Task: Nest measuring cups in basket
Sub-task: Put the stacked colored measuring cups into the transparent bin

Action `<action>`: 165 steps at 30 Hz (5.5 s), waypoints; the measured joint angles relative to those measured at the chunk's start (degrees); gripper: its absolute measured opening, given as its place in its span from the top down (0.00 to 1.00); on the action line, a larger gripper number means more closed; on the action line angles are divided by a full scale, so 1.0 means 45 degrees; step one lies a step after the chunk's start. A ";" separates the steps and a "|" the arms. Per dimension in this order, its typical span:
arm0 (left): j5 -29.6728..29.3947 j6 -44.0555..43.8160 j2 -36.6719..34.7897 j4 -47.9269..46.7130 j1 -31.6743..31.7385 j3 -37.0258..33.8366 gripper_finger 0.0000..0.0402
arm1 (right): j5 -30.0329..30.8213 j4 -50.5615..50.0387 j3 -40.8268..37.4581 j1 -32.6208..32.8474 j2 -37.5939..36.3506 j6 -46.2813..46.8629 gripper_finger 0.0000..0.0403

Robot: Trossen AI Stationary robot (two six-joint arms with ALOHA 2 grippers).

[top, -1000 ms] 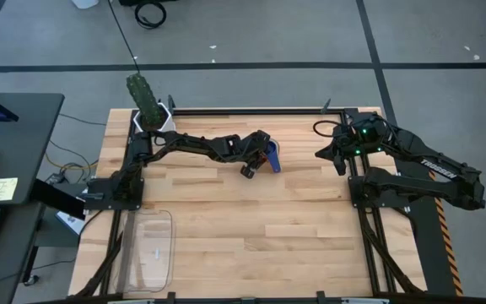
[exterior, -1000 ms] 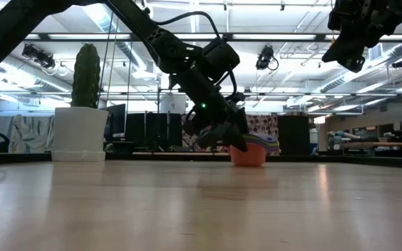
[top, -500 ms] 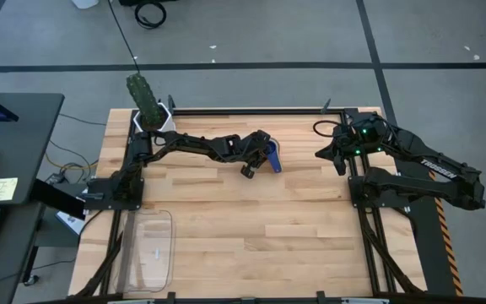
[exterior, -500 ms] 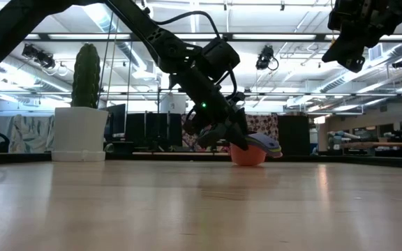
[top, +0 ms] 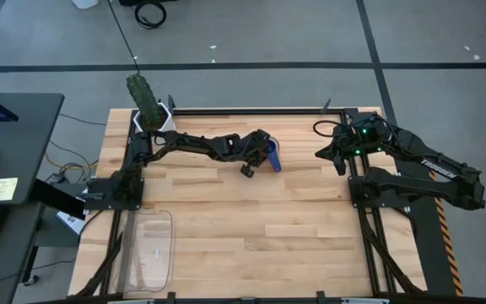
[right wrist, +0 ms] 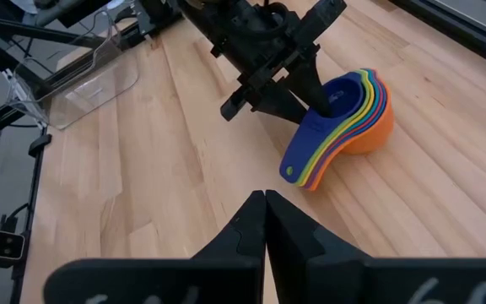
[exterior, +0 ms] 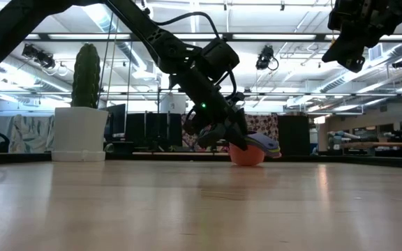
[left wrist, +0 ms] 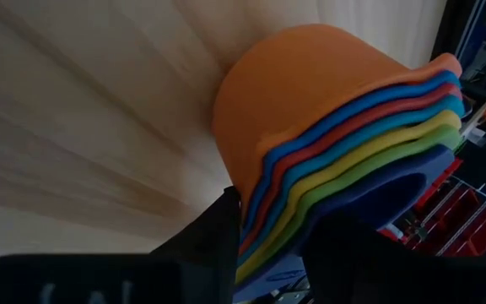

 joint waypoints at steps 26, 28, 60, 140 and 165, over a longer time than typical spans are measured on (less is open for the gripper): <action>-0.0075 0.0230 0.0005 0.0068 -0.0010 -0.0005 0.72 | -0.0002 0.0000 0.0000 0.0000 0.0000 0.0005 0.97; -0.0073 0.0237 0.0005 0.0067 -0.0010 -0.0005 0.72 | -0.0002 0.0000 0.0000 0.0000 0.0000 0.0005 0.97; 0.1399 0.4764 -0.1550 -0.3321 -0.0029 -0.0019 0.73 | -0.0004 0.0006 0.0000 0.0005 0.0000 0.0005 0.97; -0.2055 -0.0415 -1.1062 -1.8879 -0.8202 -0.0005 0.76 | -0.0002 0.0291 0.0000 0.0004 -0.0001 0.0005 0.97; -0.2246 -0.4964 -1.1259 -1.9941 -1.4413 -0.0319 0.77 | -0.0002 0.0287 0.0000 0.0004 -0.0001 0.0005 0.97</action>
